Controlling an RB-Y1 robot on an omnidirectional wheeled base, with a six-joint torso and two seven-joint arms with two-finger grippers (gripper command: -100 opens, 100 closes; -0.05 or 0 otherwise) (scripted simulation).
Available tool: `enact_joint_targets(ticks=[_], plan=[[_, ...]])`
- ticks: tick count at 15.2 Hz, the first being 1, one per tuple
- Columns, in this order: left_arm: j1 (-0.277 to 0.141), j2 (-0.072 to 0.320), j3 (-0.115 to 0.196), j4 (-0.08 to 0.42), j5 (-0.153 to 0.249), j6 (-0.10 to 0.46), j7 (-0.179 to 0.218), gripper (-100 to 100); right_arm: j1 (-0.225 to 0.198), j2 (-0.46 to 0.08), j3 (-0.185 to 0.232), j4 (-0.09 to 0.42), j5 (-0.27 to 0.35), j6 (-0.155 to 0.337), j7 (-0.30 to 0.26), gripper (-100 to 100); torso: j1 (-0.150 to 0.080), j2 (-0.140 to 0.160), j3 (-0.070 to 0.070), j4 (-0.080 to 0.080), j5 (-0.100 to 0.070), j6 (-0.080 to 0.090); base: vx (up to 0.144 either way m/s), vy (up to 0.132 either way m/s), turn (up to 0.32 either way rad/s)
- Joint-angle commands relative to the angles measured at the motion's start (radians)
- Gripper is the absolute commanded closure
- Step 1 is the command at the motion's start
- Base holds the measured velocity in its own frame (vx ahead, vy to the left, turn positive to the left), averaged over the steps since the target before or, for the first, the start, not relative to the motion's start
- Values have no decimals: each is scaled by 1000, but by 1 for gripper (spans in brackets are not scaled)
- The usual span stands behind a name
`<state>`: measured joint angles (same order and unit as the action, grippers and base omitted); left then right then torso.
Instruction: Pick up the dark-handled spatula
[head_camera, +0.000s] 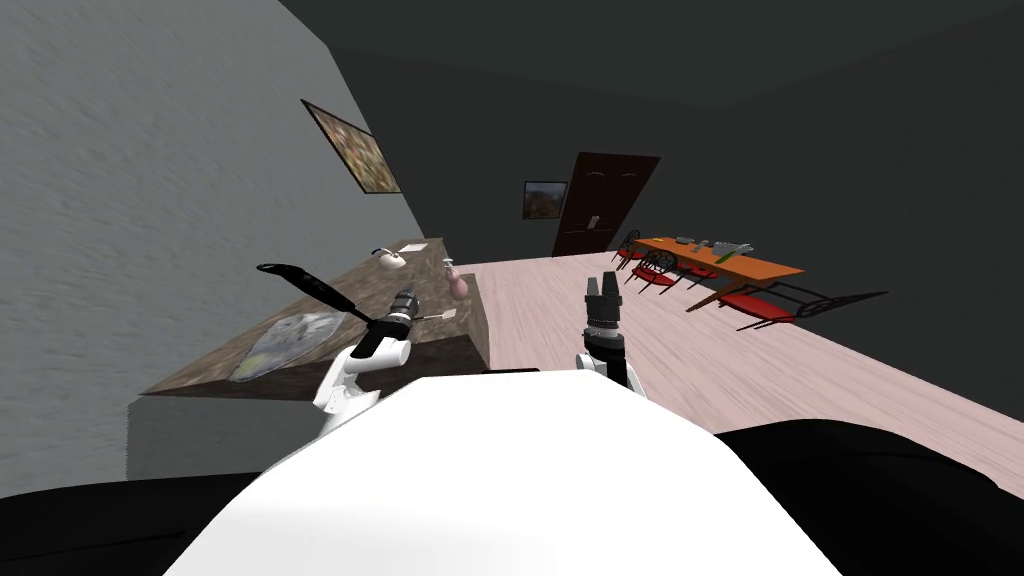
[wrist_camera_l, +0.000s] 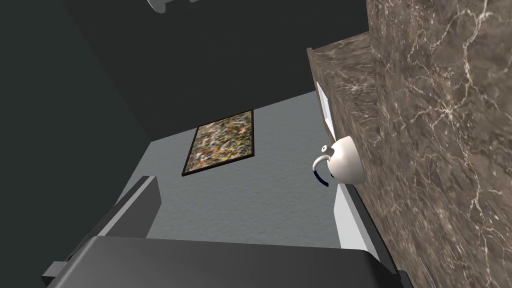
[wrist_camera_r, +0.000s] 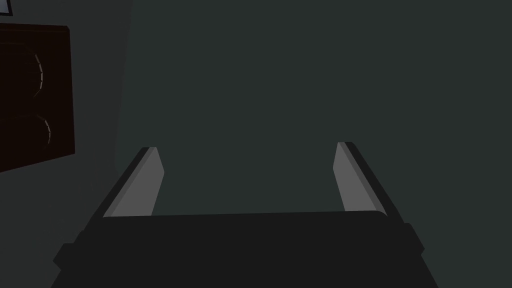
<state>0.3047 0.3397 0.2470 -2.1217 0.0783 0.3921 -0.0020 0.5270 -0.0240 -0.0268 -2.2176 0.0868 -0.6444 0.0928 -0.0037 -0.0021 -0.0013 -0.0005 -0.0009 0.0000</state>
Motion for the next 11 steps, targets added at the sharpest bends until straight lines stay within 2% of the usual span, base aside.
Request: enact_joint_targets(ticks=[1,2,3,5,6,7,10,11], plan=[[-4,2,3,-1,1,50,-1,-100,0,0,0,0,0,0,0,0,0,0,0,0,0,0,8,-25,0],[-4,2,3,-1,1,50,-1,-100,0,0,0,0,0,0,0,0,1,1,0,0,0,0,-1,-10,4],[-15,14,22,11,8,89,-12,-100,0,0,0,0,0,0,0,0,2,2,1,0,0,0,16,-35,-52],[-15,14,22,11,8,130,-12,-100,0,0,0,0,0,0,0,0,0,1,1,0,0,0,28,-54,-34],[-15,14,22,11,8,130,-12,-100,0,0,0,0,0,0,0,0,0,1,1,0,0,0,21,-28,7],[-26,25,42,22,15,165,-22,-100,0,0,0,0,0,0,0,0,1,1,1,0,0,0,43,-45,-47],[-26,25,42,22,15,210,-22,-100,0,0,0,0,0,0,0,0,1,0,0,0,0,0,27,-38,5],[-36,36,61,34,23,236,-34,-100,0,0,0,0,0,0,0,0,2,1,1,0,0,0,5,-30,-1]])
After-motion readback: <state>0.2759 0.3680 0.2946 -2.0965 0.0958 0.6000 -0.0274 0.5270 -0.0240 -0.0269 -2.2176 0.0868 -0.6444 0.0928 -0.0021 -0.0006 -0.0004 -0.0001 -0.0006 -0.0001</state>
